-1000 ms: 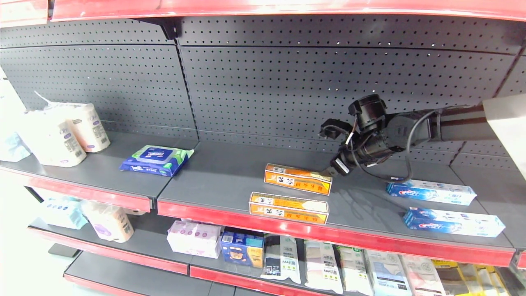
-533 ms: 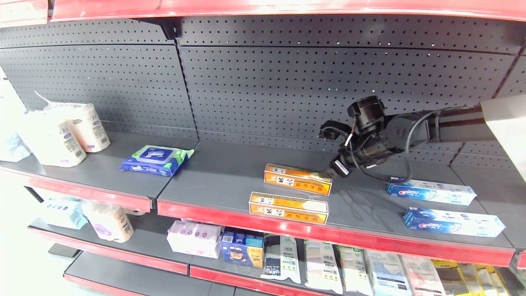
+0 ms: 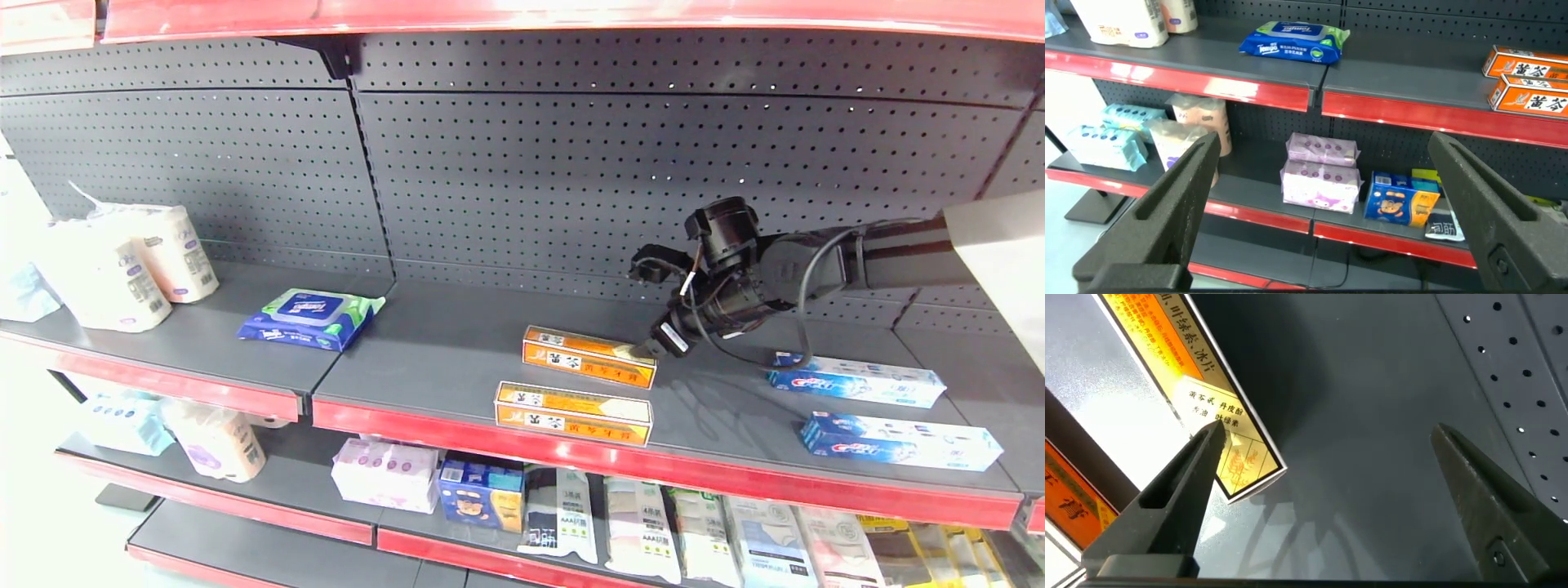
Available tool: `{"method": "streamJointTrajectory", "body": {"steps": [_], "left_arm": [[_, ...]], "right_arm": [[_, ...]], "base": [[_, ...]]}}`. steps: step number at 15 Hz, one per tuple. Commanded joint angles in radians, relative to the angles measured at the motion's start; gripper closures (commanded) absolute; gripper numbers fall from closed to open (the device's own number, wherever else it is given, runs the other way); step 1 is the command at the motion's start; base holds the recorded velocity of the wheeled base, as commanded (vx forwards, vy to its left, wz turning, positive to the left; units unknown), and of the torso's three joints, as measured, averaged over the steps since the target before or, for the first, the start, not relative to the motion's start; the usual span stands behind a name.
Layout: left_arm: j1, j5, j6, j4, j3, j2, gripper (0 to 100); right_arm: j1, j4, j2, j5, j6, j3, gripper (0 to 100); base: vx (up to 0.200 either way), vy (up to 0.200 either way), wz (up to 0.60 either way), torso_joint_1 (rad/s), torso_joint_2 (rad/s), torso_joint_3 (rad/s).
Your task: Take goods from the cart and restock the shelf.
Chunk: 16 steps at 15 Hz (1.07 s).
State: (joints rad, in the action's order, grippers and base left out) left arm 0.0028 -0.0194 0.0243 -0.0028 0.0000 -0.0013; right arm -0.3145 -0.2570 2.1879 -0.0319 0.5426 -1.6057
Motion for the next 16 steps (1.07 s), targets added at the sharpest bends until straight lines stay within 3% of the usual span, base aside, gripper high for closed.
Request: {"method": "streamJointTrajectory", "body": {"steps": [1, 12, 16], "left_arm": [[0.000, -0.001, 0.000, 0.000, 0.000, 0.001, 0], [0.000, -0.001, 0.000, 0.000, 0.000, 0.001, 0], [0.000, -0.001, 0.000, 0.000, 0.000, 0.001, 0]], "right_arm": [[-0.006, -0.001, 0.009, 0.000, 0.000, 0.007, 0], [0.006, 0.022, -0.034, -0.011, -0.013, -0.017, 0], [0.005, 0.018, -0.111, -0.017, -0.013, 0.058, 0]], "base": [[0.000, 0.000, 0.00, 0.000, 0.00, 0.000], [0.000, 0.000, 0.00, 0.000, 0.00, 0.000], [0.000, 0.000, 0.00, 0.000, 0.00, 0.000]]}}
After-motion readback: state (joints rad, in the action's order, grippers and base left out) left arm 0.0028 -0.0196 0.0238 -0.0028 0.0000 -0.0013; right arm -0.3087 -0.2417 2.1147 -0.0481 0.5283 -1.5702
